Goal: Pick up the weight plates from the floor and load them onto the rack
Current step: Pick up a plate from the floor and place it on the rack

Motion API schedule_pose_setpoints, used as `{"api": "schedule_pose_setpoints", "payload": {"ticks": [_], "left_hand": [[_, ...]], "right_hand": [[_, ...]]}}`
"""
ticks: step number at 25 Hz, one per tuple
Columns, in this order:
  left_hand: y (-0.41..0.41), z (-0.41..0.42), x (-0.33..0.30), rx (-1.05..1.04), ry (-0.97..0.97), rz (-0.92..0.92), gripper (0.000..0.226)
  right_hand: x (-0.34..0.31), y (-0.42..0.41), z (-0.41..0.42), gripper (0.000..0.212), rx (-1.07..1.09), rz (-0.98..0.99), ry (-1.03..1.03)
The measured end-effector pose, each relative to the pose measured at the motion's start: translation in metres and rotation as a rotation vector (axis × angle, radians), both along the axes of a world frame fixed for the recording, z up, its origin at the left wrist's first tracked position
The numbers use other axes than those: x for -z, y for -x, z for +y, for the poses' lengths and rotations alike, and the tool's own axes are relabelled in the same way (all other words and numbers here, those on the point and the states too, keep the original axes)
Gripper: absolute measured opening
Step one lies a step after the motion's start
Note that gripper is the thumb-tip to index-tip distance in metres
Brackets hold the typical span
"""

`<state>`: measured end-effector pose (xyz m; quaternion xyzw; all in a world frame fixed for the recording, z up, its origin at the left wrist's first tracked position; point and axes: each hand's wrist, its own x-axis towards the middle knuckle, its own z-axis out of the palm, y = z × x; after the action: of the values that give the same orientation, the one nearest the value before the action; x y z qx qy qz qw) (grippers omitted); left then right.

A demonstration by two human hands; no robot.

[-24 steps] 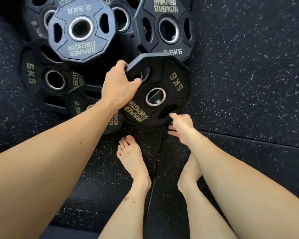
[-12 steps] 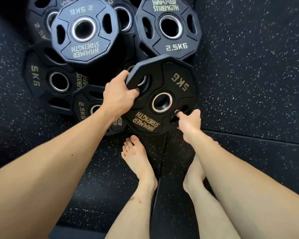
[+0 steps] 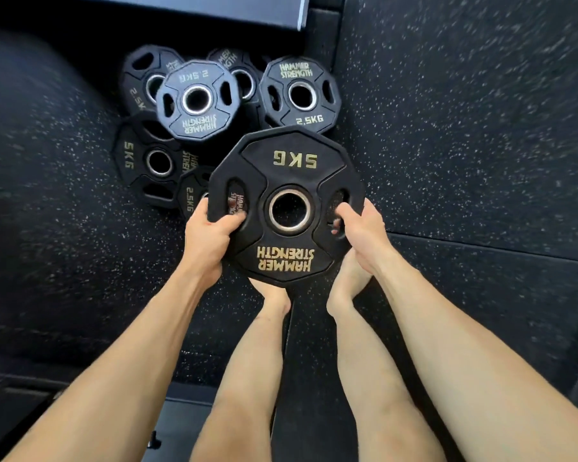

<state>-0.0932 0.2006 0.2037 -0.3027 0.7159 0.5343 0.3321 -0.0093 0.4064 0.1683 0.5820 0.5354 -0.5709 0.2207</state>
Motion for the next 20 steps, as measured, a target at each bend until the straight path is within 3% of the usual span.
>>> {"api": "schedule_pose_setpoints", "payload": {"ticks": [6, 10, 12, 15, 20], "left_hand": [[-0.004, 0.007, -0.170, -0.012, -0.080, 0.054, 0.027], [-0.009, 0.004, -0.290, -0.072, -0.128, 0.006, 0.008], [-0.013, 0.003, -0.340, -0.120, -0.207, -0.022, 0.013], [-0.026, -0.002, -0.407, -0.144, -0.270, -0.064, 0.051], [-0.058, -0.021, -0.480, -0.221, -0.229, 0.137, 0.046]], "right_hand": [[-0.178, -0.002, 0.016, 0.078, -0.007, 0.161, -0.046], [-0.274, -0.021, 0.016, 0.083, -0.028, 0.263, -0.170], [-0.339, -0.021, 0.011, 0.073, -0.014, 0.285, -0.195], [-0.424, -0.025, 0.001, 0.028, -0.006, 0.373, -0.254], [-0.511, -0.038, -0.017, 0.038, -0.005, 0.544, -0.349]]}}
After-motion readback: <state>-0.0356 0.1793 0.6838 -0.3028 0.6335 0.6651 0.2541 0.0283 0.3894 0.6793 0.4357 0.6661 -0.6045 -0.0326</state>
